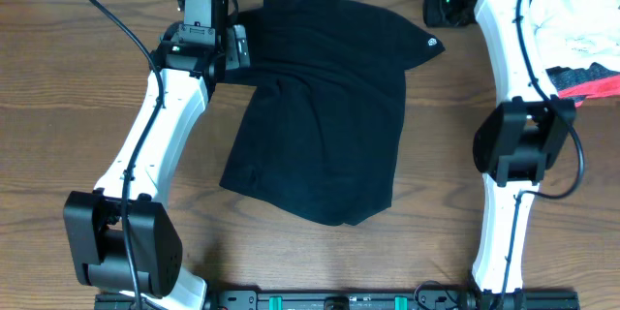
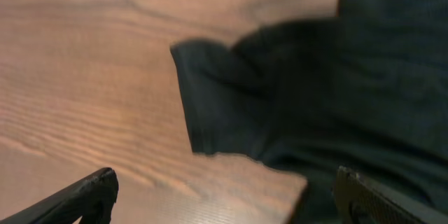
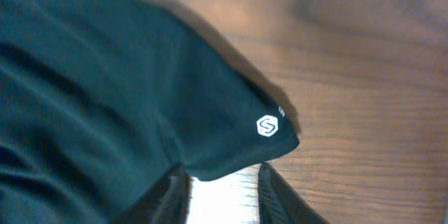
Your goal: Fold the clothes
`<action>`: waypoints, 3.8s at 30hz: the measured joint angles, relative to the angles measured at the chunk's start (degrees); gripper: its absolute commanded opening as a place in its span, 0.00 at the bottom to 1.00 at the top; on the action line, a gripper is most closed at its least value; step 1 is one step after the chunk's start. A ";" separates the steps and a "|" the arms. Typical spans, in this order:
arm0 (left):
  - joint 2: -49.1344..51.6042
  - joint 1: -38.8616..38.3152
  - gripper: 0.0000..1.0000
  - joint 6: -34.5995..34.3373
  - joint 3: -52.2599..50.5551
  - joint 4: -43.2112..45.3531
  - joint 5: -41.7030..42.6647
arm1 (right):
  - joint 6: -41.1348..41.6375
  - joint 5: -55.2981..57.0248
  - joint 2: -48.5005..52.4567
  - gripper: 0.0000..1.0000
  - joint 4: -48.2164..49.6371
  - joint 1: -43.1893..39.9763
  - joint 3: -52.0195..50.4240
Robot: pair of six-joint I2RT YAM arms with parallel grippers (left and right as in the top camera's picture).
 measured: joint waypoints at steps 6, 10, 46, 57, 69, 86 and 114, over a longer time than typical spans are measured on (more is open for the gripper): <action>0.00 0.00 0.99 -0.39 -0.02 -0.98 1.16 | 1.33 -0.66 4.02 0.21 -0.15 -1.18 -0.20; 0.00 0.02 0.98 -0.39 -0.02 -0.98 1.31 | 1.92 -0.92 4.72 0.26 0.85 -1.31 -0.37; 0.04 0.04 0.98 -0.39 -0.02 -1.16 1.95 | 4.68 0.09 4.09 0.01 21.68 -9.09 -17.46; 0.04 0.04 0.99 -0.39 -0.02 -1.42 2.05 | 1.25 -2.45 4.59 0.49 20.57 -12.74 -15.15; 0.04 0.07 0.95 -0.39 -0.46 -21.22 9.70 | -0.81 -9.03 -1.27 0.65 -8.55 -8.72 1.44; 0.22 -6.60 0.77 9.53 -20.81 -10.88 20.96 | -1.62 -9.01 -7.15 0.67 -11.32 -4.90 3.10; 2.51 -11.58 0.45 21.33 -22.38 -9.27 20.06 | -1.64 -9.01 -7.15 0.69 -11.93 -4.90 3.10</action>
